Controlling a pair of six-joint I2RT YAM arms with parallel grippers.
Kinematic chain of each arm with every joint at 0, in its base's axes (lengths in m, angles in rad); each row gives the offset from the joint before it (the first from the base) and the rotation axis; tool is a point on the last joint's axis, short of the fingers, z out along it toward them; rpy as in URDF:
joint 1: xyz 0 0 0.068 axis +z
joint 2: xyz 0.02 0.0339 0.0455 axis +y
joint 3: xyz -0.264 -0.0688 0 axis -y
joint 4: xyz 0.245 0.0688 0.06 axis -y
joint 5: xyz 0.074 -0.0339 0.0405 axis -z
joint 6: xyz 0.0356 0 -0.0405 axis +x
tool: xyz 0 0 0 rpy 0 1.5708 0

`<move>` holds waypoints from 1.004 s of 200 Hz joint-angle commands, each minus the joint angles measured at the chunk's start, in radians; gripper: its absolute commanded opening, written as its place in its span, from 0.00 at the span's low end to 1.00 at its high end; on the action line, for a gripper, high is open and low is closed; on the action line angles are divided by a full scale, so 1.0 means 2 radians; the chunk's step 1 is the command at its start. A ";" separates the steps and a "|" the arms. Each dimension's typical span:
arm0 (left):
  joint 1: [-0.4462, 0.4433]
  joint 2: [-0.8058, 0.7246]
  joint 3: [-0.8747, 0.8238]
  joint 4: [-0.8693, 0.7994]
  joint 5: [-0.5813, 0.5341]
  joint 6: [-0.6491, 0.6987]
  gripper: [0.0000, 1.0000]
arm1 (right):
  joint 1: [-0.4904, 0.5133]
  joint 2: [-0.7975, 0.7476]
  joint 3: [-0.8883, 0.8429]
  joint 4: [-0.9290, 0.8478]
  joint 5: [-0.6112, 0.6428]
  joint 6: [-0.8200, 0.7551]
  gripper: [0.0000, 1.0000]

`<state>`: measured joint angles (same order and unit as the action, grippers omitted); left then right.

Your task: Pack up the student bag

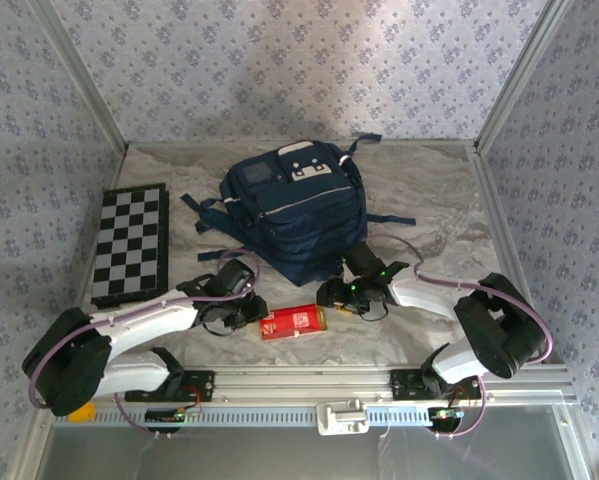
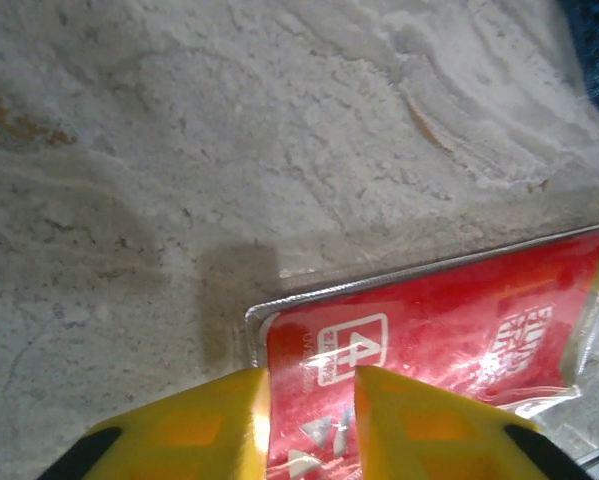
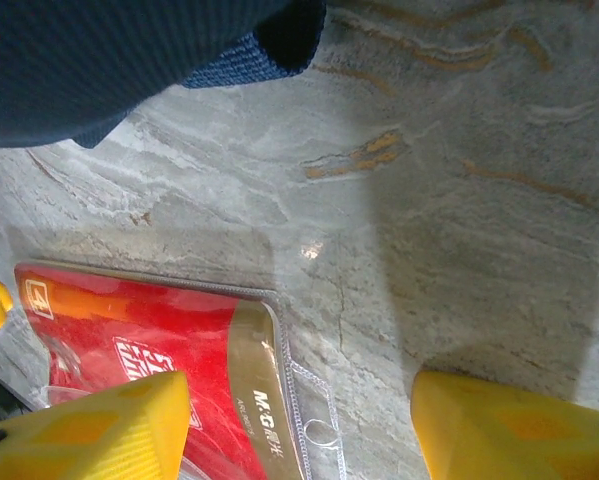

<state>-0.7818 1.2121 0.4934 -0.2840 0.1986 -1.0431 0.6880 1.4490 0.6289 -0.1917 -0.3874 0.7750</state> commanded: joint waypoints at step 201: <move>-0.009 0.025 -0.030 0.033 -0.011 -0.016 0.08 | 0.034 -0.024 -0.060 0.140 -0.113 0.046 0.52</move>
<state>-0.7879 1.2575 0.4606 -0.1890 0.1986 -1.0607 0.7525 1.3949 0.5129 0.0154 -0.5472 0.8562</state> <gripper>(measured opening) 0.084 0.591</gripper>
